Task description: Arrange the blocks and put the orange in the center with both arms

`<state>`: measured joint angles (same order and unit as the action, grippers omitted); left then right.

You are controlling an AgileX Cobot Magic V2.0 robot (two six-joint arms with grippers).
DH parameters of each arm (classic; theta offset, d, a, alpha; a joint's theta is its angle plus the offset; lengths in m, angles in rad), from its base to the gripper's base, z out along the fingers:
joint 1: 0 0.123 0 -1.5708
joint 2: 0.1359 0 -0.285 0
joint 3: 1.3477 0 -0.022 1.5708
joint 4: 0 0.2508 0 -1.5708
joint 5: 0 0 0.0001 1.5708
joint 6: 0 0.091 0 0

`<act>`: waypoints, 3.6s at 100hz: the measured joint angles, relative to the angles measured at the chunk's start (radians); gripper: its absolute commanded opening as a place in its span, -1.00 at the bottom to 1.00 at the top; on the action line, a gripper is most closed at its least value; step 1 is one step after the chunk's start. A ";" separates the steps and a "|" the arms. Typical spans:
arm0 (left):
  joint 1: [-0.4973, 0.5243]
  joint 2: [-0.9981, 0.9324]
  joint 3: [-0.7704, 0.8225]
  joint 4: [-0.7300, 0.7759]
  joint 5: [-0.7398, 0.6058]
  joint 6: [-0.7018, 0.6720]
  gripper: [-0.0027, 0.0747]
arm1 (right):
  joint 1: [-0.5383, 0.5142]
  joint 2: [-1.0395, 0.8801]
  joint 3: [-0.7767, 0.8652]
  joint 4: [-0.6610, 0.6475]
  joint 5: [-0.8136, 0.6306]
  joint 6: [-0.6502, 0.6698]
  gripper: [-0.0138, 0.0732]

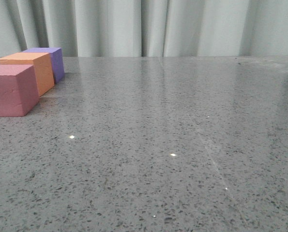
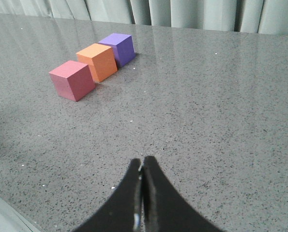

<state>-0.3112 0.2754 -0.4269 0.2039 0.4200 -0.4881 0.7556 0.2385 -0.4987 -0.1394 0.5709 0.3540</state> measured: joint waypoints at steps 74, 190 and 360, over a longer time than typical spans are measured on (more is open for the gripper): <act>0.060 -0.026 0.037 -0.081 -0.094 0.268 -0.98 | 0.000 0.000 0.000 0.000 -0.002 0.000 -0.96; 0.360 -0.279 0.428 -0.327 -0.328 0.584 -0.98 | 0.000 0.000 0.002 -0.003 -0.002 0.000 -0.96; 0.360 -0.279 0.428 -0.325 -0.328 0.579 -0.98 | -0.511 -0.052 0.403 0.083 -0.576 -0.175 -0.96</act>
<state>0.0487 -0.0041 0.0012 -0.1211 0.0916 0.0910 0.2444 0.1870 -0.0961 -0.0569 -0.0055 0.1791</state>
